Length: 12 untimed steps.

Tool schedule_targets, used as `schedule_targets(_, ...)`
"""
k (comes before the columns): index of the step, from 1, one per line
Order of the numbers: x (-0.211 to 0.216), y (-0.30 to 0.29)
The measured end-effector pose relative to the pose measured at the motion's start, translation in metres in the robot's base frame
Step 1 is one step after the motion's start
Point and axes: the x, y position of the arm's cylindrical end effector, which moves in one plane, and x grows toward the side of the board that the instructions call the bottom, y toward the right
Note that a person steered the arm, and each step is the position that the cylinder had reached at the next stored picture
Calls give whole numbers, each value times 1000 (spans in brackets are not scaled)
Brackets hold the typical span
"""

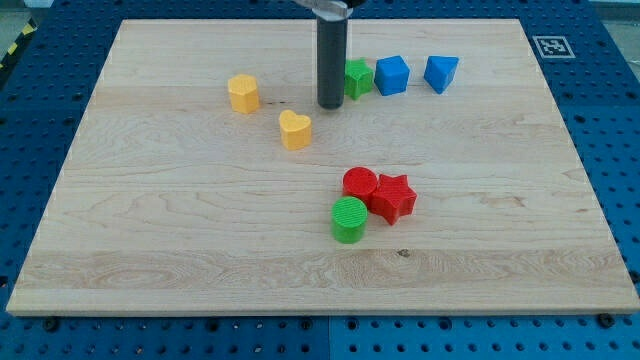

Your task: Place the green circle to the center left of the board

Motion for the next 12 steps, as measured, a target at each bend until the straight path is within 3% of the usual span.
schedule_targets(2,-34,-29)
schedule_targets(3,-35,-86)
schedule_targets(6,-63,-161)
schedule_targets(9,-34,-140)
schedule_targets(11,18,-133)
schedule_targets(12,-3,-133)
